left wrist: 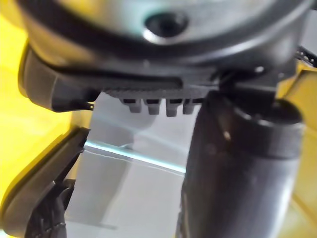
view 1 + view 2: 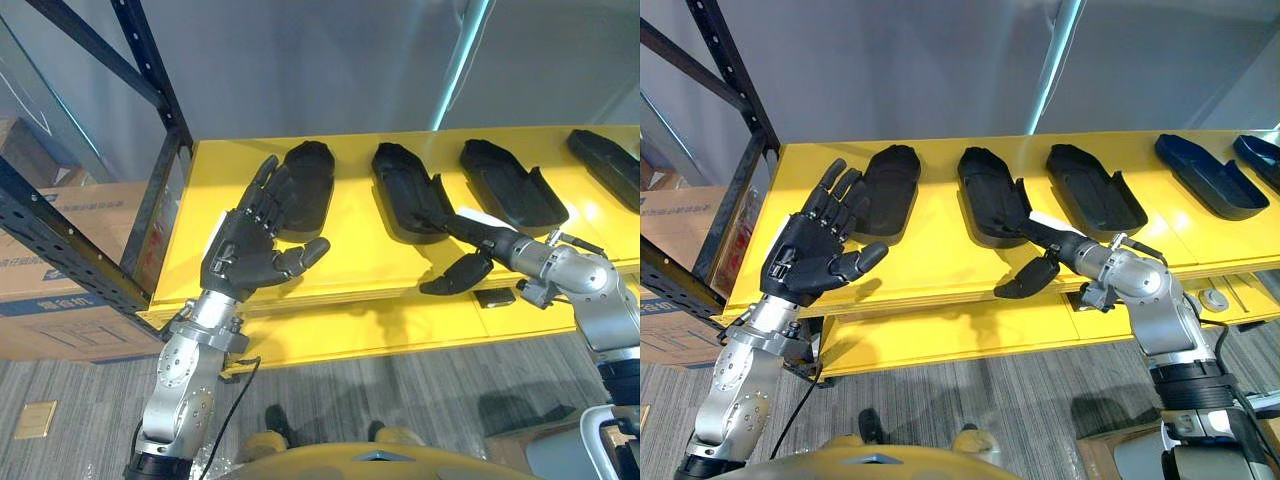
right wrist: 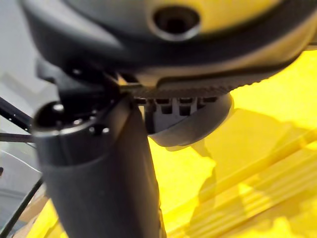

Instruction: Walk over and take three plastic housings, then place them on the shelf

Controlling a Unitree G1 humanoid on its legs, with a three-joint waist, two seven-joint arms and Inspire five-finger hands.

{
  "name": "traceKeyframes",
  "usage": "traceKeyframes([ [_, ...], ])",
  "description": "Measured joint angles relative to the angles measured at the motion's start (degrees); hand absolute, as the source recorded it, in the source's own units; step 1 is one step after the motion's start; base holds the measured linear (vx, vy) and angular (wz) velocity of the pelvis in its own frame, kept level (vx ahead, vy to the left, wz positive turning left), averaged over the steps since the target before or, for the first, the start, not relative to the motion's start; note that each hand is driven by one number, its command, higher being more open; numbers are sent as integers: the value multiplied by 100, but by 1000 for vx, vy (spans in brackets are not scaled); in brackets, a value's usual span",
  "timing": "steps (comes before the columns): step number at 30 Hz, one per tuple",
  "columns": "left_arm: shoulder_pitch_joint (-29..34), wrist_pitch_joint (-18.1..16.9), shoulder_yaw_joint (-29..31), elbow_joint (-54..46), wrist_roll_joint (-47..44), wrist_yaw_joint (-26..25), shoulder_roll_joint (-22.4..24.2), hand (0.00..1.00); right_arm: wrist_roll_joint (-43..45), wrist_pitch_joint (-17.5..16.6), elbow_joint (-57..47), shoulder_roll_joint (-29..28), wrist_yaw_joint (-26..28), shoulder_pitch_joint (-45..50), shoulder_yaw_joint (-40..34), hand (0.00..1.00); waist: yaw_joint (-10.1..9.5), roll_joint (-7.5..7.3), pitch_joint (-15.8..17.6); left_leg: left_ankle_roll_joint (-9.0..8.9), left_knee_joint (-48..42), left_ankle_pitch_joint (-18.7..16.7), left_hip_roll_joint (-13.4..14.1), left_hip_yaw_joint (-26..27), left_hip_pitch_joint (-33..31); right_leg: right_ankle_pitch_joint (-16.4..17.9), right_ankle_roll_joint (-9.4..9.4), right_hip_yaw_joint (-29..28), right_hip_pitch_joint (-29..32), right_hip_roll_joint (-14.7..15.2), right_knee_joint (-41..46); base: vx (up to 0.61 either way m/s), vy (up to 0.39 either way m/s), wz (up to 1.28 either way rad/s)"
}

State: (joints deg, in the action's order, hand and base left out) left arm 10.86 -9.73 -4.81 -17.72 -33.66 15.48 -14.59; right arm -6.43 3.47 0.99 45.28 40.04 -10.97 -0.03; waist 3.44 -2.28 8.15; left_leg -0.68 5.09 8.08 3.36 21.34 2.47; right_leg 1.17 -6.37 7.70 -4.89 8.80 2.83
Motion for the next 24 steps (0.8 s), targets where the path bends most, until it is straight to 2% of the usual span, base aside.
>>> traceKeyframes([
  [7, -27, 4, -3, 0, 0, 1, 0, 100, 8, 62, -148, 0, 11, 95, 0, 100, 2, -2, -16, 1, 0, -3, 0, 18, 4, -3, -3, -15, 4, 1, 0, 0, 0, 0],
  [10, -26, 3, -3, 1, -1, 2, 2, 100, 11, -23, -146, 2, -369, 111, 2, 100, 2, 1, -20, 1, 1, -2, 0, 18, 5, -6, -7, -15, 3, 1, -1, 0, 0, 0],
  [12, -24, -1, -4, 7, -1, 3, 10, 100, 108, -267, -146, 7, -920, 108, -3, 100, 0, 1, -28, 2, 1, -2, 0, 16, 6, -8, -9, -14, -12, 1, 0, 0, 0, 0],
  [13, -20, -16, -6, 31, -1, 2, 17, 100, 135, -612, -140, 6, -1397, 96, -15, 100, -3, 7, -32, 3, 1, 0, -1, 12, 6, -10, -10, -12, -21, 1, 2, 0, 0, 0],
  [14, -16, -17, -9, 44, 0, 2, 19, 100, 163, -778, -140, 6, -1612, 73, -39, 100, -5, 13, -35, 4, 1, 1, -1, 9, 5, -12, -11, -10, -24, 1, 5, 0, 0, 3],
  [15, -14, -68, -36, 84, -3, -1, 26, 100, 331, -1157, -141, -9, -2109, 36, -125, 100, -11, 25, -42, 14, 1, 9, -6, -13, -1, -19, -10, 11, -33, 2, 4, 0, 0, 10],
  [16, -16, -159, -88, 146, -13, -6, 48, 100, 416, -1502, -179, -139, -2491, -30, -373, 100, -9, 39, -50, 24, 1, 18, -16, -66, -10, -19, -9, 59, -38, 6, 0, 0, 0, 16],
  [17, -13, -162, -108, 147, -24, -7, 77, 100, 419, -1670, -224, -264, -2685, -51, -559, 100, -10, 43, -52, 22, 1, 19, -25, -101, -18, -16, -6, 95, -50, 10, -3, 7, 13, 27],
  [19, -14, -163, -135, 135, -28, -20, 241, 100, 462, -2204, -713, -891, -3492, -86, -1340, 100, -11, 92, -83, 28, 1, 55, -79, -268, -134, -10, -2, 272, -52, 17, -37, 14, 32, 37],
  [21, -13, -162, -147, 112, -23, -137, 311, 100, 487, -2471, -1266, -1318, -3909, -61, -1594, 100, -10, 151, -124, 42, 2, 81, -86, -374, -199, -4, 5, 388, -58, 19, -95, 23, 27, 30],
  [24, -15, -155, -194, -156, 9, -364, 344, 100, 497, -2601, -1825, -1882, -4021, 260, -1447, 100, -16, 164, -134, 41, 2, 95, -88, -489, -204, 34, 58, 510, -126, 21, -103, 36, 10, 22],
])
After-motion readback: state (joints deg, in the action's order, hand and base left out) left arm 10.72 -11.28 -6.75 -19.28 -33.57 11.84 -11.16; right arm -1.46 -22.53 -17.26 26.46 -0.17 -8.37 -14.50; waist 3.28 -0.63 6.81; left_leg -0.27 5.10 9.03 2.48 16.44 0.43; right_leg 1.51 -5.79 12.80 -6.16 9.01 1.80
